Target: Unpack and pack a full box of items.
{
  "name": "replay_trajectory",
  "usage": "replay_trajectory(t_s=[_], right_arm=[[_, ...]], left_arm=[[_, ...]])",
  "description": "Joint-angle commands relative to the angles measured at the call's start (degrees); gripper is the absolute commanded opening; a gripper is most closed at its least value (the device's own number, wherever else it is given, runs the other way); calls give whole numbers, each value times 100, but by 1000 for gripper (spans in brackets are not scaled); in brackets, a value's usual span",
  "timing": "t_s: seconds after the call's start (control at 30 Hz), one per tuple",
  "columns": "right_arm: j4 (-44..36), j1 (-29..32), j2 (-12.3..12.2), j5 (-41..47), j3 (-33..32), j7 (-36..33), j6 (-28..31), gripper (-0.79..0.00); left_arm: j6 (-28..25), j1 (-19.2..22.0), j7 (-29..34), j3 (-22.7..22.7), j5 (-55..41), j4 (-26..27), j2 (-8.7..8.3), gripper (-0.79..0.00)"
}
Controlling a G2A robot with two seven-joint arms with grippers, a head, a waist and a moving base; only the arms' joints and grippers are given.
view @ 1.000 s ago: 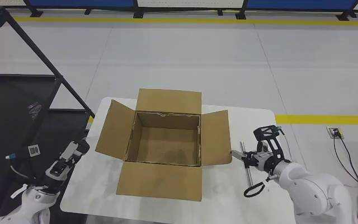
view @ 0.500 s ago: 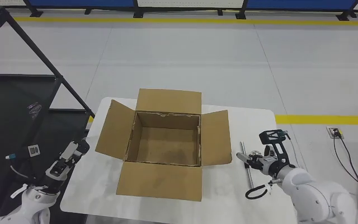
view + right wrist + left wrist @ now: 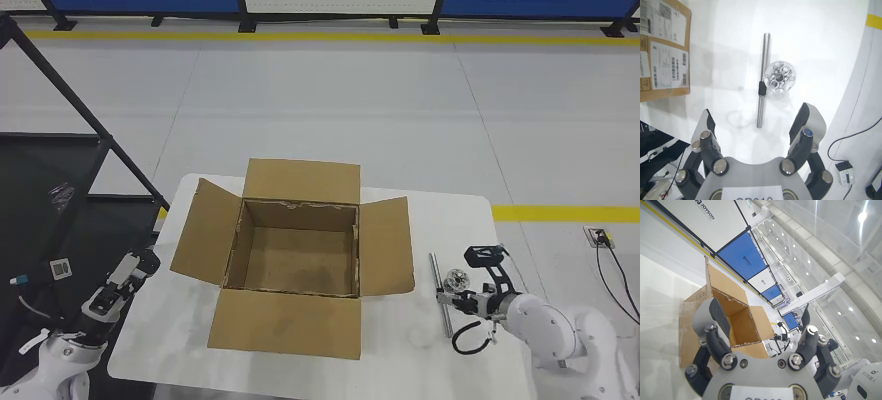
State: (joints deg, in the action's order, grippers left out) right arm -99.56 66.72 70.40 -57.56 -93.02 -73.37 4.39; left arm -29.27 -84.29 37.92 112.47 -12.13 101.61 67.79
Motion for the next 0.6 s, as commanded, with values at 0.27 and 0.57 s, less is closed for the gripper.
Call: replay_trajectory(t_s=[0.27, 0.57], right_arm=[[1203, -719, 25, 377, 621, -98, -158, -86], [1905, -1175, 17, 702, 821, 84, -154, -34]], left_arm=[[0, 0, 0, 0, 0, 0, 0, 0], [0, 0, 0, 0, 0, 0, 0, 0]])
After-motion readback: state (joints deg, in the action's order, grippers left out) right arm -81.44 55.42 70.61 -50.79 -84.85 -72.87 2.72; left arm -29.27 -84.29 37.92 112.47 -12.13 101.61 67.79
